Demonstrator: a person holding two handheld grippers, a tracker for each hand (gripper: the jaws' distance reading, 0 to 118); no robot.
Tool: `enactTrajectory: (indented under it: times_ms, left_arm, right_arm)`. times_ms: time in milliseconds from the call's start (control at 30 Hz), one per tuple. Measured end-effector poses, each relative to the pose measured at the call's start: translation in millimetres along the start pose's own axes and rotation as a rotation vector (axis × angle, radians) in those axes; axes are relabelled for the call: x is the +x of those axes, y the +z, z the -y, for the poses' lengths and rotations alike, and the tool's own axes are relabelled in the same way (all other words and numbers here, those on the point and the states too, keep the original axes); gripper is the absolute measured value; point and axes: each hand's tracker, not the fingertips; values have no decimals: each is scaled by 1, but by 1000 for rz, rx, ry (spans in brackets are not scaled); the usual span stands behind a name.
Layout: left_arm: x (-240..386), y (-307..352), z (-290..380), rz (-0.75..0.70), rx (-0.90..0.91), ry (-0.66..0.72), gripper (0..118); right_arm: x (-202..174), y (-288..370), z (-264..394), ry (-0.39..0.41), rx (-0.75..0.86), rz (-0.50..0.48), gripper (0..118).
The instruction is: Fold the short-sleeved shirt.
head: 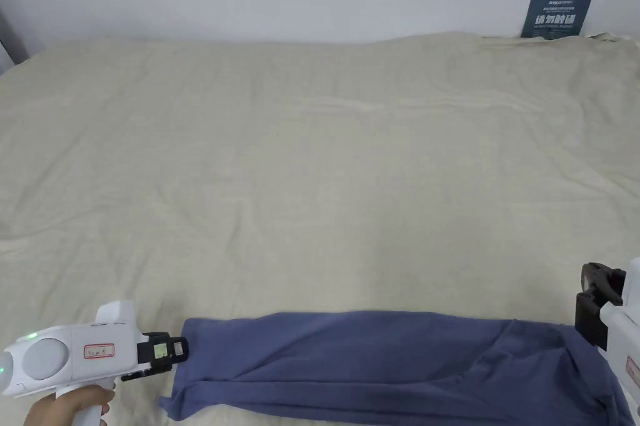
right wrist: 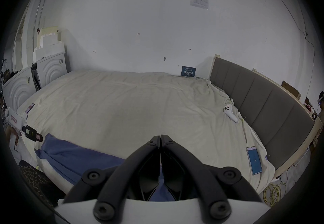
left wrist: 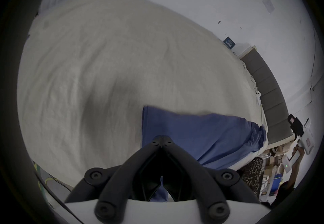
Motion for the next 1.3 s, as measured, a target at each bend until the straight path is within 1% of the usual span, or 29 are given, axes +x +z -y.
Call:
enactTrajectory:
  times_ms: [33, 67, 100, 133, 167, 200, 233, 400, 467, 533, 567, 633, 667, 700, 733, 800, 967, 1100, 1233, 1300]
  left_arm:
    - [-3, -3, 0, 7, -3, -5, 2]
    - [-4, -5, 1, 18, -15, 10, 10]
    - [-2, -5, 3, 11, -13, 11, 23]
    - [-1, -6, 4, 9, -13, 11, 39]
    - [-1, -8, 5, 8, -12, 14, 63]
    - [1, -9, 5, 4, -13, 16, 72]
    - [1, -10, 5, 5, -11, 17, 74]
    - [2, -15, 3, 41, -8, 22, 74]
    - [5, -17, 2, 36, -9, 15, 71]
    - [6, -16, 1, 41, -10, 6, 62]
    - [8, -17, 1, 51, -12, -5, 53]
    - [10, -20, 0, 65, -20, -9, 42]
    - [12, -23, 0, 73, -32, -4, 31]
    - [14, -26, 1, 84, -39, -5, 31]
    - [18, -28, 2, 91, -42, -12, 28]
    - [9, -42, 0, 92, -47, -37, 14]
    - [20, -38, -1, 43, -39, -93, 6]
    - [22, -19, -12, -4, -24, -117, 5]
    - [20, 9, -23, -3, -8, -113, 4]
    - [23, 21, -25, -23, 4, -136, 4]
  right_arm:
    - [1, -1, 1, 1, -6, 0, 0]
    - [1, -3, 1, 2, -10, 3, 0]
    - [0, -4, 2, 2, -14, 4, 0]
    - [-1, -5, 2, 1, -19, 4, 0]
    - [0, -6, 2, -2, -24, 3, 0]
    - [0, -7, 3, -6, -28, 1, 0]
    - [-1, -8, 2, -7, -32, 1, 0]
    - [-4, -11, 3, -10, -43, -2, 0]
    - [-2, -11, 4, -7, -48, -1, 0]
    - [-3, -12, 3, -5, -50, 0, 0]
    - [-1, -12, 4, -8, -51, -2, 0]
    - [-1, -12, 4, -12, -53, -3, 0]
    - [-1, -12, 3, -12, -53, -2, 0]
    - [1, -12, 4, -13, -54, 1, 0]
    - [2, -12, 4, -15, -54, 1, 0]
    - [2, -12, 4, -19, -55, 2, 0]
    - [8, -11, 6, -25, -59, 7, 0]
    - [12, -10, 5, -31, -56, 6, 0]
    - [15, -8, 4, -37, -45, 3, 0]
    - [15, -7, 3, -39, -39, 1, 0]
